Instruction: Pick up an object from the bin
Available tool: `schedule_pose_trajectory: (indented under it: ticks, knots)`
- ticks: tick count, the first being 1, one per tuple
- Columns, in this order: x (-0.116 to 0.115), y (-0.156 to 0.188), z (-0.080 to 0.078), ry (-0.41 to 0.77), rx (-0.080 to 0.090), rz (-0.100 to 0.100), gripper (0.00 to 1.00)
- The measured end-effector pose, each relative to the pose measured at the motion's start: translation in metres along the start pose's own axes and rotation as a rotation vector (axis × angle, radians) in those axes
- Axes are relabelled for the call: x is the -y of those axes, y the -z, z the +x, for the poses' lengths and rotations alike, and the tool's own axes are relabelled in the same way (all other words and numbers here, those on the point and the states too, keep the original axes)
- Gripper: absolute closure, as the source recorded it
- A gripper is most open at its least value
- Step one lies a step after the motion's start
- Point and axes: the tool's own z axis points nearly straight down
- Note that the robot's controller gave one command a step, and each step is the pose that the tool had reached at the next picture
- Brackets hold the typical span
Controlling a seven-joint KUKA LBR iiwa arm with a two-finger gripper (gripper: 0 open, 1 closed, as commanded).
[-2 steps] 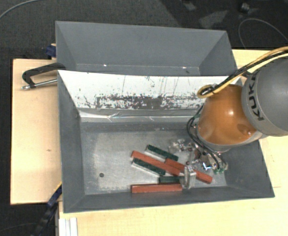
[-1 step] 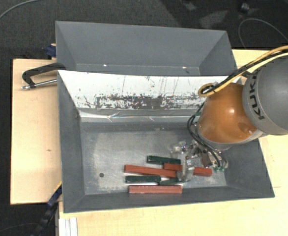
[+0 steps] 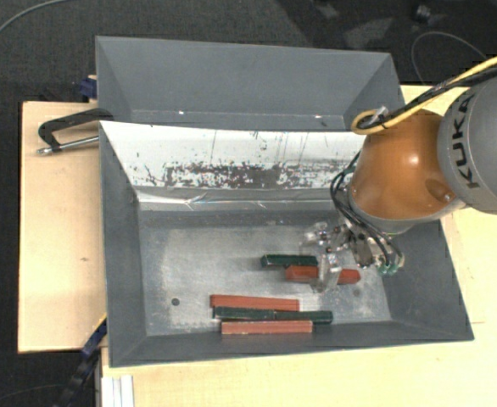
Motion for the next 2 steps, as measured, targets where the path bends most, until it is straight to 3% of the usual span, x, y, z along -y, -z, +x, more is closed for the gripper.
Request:
schedule_pose_trajectory:
  ticks: [1, 2]
  knots:
    - [0.003, -0.067, -0.009, -0.043, -0.011, -0.001, 1.00]
    - [0.003, 0.070, -0.026, -0.073, 0.003, 0.001, 1.00]
